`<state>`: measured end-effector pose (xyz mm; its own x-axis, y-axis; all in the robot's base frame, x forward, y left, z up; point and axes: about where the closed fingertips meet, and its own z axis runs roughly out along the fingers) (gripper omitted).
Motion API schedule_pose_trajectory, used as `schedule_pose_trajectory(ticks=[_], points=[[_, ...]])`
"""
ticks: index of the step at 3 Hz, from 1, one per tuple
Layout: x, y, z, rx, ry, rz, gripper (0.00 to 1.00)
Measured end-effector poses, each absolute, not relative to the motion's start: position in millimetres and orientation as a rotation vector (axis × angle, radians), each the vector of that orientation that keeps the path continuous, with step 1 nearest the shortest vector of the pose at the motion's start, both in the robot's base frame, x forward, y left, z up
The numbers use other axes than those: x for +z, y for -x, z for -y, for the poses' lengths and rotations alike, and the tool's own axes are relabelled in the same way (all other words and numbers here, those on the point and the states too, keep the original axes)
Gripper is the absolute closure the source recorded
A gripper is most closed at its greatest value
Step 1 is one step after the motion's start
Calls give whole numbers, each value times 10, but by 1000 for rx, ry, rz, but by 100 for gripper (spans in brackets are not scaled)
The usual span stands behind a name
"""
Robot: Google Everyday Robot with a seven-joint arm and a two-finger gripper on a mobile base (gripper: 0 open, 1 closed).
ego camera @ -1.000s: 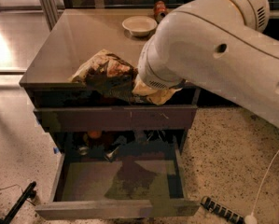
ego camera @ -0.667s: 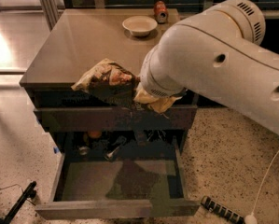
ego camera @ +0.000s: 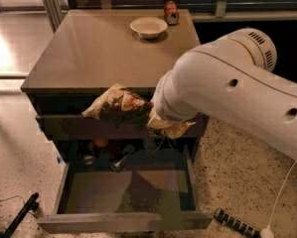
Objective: Place brown chip bag into middle drawer
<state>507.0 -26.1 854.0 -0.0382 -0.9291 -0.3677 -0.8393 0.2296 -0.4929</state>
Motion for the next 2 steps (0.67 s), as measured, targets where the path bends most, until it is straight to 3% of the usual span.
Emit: schedule_pose_trajectory(ticks=[2], points=[[8027, -4876, 242, -135, 1723, -1952, 100]])
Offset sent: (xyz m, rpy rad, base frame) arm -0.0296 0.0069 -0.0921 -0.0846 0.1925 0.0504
